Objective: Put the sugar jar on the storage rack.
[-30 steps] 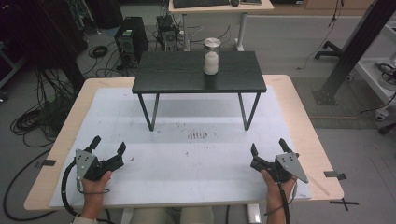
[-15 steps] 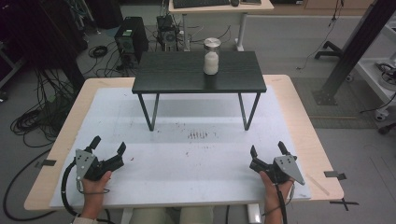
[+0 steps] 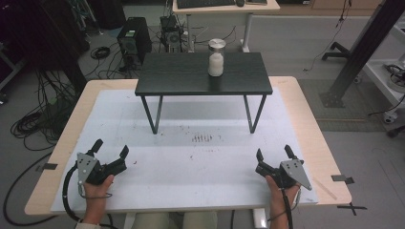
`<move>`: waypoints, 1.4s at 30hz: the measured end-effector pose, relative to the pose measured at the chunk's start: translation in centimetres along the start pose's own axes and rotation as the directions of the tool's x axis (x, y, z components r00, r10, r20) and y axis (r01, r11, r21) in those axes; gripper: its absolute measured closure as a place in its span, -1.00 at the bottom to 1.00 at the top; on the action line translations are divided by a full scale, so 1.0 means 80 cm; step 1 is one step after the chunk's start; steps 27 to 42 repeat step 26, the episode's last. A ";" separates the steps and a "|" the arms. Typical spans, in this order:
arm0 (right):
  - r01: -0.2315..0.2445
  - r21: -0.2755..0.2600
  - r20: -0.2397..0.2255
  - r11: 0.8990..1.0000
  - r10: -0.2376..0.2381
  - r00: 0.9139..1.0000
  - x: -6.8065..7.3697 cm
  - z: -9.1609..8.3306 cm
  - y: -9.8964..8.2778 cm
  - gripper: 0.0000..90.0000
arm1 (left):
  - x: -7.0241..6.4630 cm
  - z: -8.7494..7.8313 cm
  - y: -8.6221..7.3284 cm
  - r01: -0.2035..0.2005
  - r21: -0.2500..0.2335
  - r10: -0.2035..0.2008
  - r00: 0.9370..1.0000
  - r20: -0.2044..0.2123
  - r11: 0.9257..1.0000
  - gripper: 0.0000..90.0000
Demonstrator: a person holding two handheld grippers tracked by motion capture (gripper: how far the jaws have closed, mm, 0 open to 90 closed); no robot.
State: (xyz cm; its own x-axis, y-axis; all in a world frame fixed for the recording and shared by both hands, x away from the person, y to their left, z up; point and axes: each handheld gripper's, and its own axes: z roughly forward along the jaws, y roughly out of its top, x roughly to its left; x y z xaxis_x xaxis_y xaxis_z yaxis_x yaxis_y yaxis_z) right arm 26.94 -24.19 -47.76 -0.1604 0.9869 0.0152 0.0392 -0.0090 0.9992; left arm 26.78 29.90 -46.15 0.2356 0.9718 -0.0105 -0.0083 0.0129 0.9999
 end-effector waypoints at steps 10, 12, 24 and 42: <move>0.013 0.011 0.006 1.000 -0.013 1.000 0.001 0.001 0.000 -0.93 | 0.000 0.000 0.000 0.001 0.000 -0.001 1.000 0.001 1.000 -0.89; 0.020 0.014 0.004 1.000 -0.020 1.000 0.002 0.001 0.001 -0.93 | 0.000 0.000 0.000 0.001 0.000 -0.001 1.000 0.002 1.000 -0.88; 0.021 0.010 0.010 1.000 -0.021 1.000 0.002 0.001 0.000 -0.93 | 0.000 0.000 0.000 0.001 0.000 -0.001 1.000 0.001 1.000 -0.88; 0.020 0.009 0.010 1.000 -0.020 1.000 0.002 0.001 0.000 -0.93 | 0.000 0.000 0.000 0.001 0.000 -0.001 1.000 0.001 1.000 -0.89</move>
